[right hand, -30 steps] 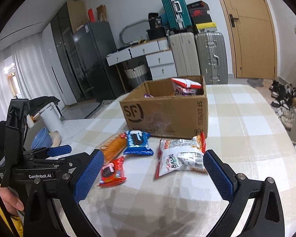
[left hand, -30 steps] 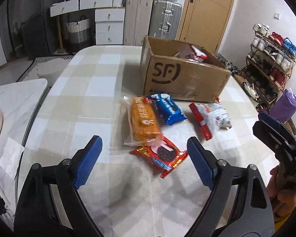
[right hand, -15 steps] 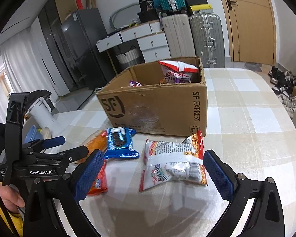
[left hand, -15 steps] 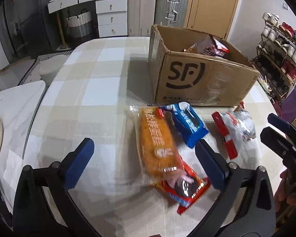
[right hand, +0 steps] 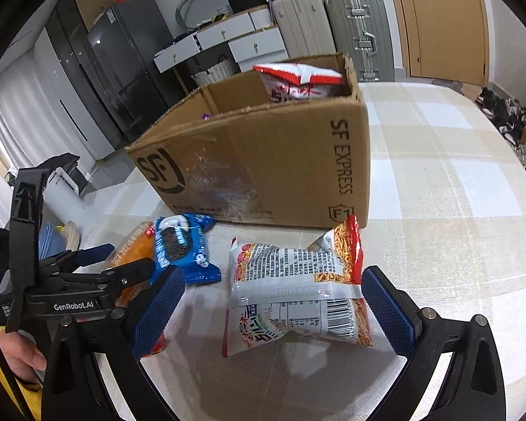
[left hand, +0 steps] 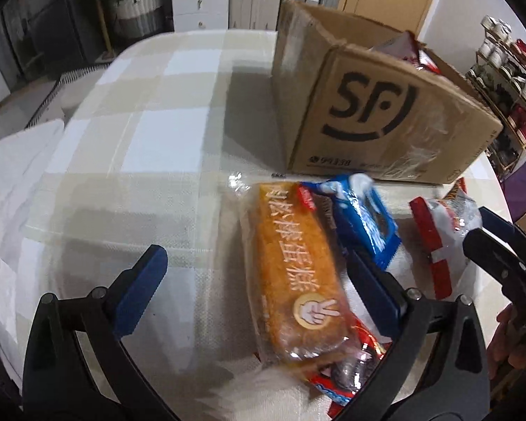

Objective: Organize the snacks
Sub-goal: 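Grasp the orange cake bun with the left tool while the right tool grasps a white chip bag, then lift the cake bun with the left tool while the right tool carries the chip bag over the box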

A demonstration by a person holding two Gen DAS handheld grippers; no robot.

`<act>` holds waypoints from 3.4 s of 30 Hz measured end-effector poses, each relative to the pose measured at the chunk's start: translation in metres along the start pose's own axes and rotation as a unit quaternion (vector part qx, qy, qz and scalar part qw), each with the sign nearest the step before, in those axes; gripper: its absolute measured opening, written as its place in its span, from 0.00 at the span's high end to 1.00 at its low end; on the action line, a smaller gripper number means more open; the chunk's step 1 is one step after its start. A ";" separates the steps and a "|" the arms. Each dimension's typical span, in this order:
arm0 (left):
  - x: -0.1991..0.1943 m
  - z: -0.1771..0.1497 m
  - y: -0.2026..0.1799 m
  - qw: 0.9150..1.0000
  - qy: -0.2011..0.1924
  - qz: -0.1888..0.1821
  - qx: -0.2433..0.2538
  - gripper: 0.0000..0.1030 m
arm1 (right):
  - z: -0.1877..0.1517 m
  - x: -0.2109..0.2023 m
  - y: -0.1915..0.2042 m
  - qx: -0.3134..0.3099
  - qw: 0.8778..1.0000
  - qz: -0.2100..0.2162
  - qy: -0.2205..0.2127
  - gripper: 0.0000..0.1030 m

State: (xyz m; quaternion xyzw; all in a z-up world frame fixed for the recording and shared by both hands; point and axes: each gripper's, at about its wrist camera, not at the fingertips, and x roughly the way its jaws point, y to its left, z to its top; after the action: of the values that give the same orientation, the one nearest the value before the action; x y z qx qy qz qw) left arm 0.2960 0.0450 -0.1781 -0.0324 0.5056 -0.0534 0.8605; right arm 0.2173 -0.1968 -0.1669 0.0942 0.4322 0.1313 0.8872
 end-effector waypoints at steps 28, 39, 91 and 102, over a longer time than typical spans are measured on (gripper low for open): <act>-0.031 -0.018 0.028 0.997 -0.025 -0.070 -0.019 0.68 | -0.005 0.017 0.007 -0.017 0.999 -0.034 0.032 0.03; -0.065 -0.035 0.033 0.996 -0.043 -0.078 -0.028 0.68 | -0.009 0.025 0.011 -0.047 0.996 -0.056 0.041 0.29; -0.288 -0.012 -0.050 0.975 -0.197 -0.083 0.055 0.68 | 0.059 -0.239 0.072 -0.060 0.973 0.135 -0.176 0.35; -0.259 0.071 -0.079 0.978 -0.179 -0.092 0.059 0.68 | 0.125 -0.200 0.061 -0.059 0.977 0.118 -0.167 0.35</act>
State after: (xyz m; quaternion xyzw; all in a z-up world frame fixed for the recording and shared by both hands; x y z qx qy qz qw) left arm 0.2280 -0.0008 0.0895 -0.0376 0.3339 -0.1556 0.9289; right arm 0.1883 -0.2082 0.0747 0.1131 0.2555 0.2429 0.9289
